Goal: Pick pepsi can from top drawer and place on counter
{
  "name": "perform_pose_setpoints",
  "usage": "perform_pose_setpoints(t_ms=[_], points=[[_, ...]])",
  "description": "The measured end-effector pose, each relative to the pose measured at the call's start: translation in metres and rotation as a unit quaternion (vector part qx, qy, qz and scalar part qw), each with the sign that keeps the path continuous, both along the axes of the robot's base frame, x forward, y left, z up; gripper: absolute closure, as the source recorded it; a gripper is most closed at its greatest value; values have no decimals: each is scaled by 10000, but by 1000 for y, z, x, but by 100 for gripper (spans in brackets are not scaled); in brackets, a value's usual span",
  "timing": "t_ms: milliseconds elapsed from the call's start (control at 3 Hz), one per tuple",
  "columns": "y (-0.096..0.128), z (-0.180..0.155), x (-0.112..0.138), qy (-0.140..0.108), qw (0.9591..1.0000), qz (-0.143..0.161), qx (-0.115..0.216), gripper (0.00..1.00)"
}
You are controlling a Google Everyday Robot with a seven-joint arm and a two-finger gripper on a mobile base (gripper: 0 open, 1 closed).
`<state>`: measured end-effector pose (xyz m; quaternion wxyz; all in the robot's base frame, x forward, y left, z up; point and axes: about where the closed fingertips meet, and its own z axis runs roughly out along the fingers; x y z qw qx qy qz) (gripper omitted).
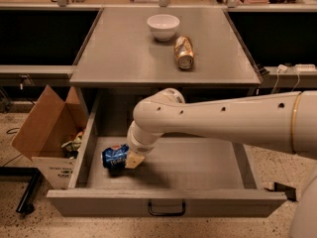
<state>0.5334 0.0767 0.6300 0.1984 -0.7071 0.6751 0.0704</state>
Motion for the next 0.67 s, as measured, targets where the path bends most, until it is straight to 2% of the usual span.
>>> perform_pose_setpoints(t_ms=[333, 667], points=[[-39, 34, 7, -311, 9984, -477, 26, 100], [-71, 72, 15, -610, 9949, -808, -34, 100]])
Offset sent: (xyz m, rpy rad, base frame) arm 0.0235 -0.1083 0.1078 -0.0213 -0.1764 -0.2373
